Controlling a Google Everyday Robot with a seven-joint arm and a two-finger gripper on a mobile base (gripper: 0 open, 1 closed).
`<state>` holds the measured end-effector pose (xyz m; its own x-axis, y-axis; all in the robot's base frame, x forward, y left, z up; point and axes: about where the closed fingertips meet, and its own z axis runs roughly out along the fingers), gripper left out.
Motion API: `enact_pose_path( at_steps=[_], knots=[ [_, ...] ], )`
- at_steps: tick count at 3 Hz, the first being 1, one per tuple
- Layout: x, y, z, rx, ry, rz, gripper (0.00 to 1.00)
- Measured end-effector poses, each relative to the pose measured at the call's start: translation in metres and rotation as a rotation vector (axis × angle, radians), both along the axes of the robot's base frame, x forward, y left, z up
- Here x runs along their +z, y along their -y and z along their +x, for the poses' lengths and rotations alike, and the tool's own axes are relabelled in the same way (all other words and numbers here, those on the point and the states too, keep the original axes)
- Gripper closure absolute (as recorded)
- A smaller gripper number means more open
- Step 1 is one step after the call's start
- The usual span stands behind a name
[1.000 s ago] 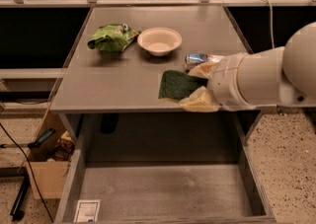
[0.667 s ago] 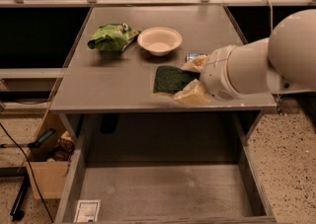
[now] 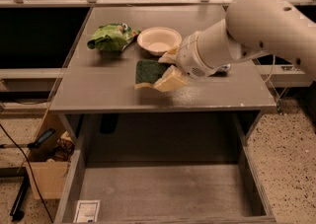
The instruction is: Pick sponge from top drawer and place on counter
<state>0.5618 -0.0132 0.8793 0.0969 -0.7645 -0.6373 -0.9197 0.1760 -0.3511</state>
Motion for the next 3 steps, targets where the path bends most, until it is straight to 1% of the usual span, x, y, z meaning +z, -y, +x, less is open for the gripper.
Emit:
enact_pose_path(
  at_steps=[1,2,3],
  knots=[
    [-0.024,-0.023,0.029,0.059,-0.068,-0.022,1.0],
    [-0.039,-0.028,0.042,0.075,-0.106,-0.039,1.0],
    [-0.041,-0.03,0.044,0.079,-0.112,-0.041,0.86]
  ],
)
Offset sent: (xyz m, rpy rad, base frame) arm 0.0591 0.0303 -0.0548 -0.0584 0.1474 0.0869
